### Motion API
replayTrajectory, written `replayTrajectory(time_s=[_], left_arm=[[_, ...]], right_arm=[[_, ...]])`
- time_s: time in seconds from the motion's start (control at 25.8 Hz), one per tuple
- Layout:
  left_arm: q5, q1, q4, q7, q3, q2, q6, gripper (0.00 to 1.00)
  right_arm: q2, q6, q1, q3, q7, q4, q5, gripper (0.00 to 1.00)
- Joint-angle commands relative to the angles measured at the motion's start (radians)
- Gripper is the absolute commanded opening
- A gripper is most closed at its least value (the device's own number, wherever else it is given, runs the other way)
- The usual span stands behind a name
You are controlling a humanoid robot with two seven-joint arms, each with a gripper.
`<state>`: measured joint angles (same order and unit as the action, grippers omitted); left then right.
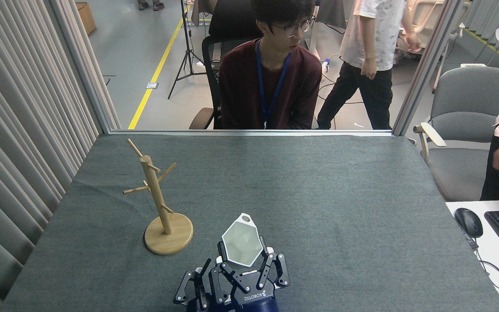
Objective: Hang cup on storage rack
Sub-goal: 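Carry the cup with the right gripper toward the left gripper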
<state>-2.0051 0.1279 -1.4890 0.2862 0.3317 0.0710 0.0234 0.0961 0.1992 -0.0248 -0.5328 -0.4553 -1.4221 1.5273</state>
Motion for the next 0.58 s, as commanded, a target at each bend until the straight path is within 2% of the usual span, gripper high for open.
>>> replayTrajectory(time_s=[0.0, 0.54], left_arm=[[0.000, -0.011, -0.007, -0.001, 0.000, 0.003, -0.002, 0.99], [0.003, -0.034, -0.008, -0.006, 0.001, 0.009, -0.003, 0.99]], right_arm=[[-0.001, 0.000, -0.004, -0.023, -0.009, 0.003, 0.014, 0.70], [-0.013, 0.006, -0.061, -0.073, -0.045, 0.015, 0.022, 0.70]])
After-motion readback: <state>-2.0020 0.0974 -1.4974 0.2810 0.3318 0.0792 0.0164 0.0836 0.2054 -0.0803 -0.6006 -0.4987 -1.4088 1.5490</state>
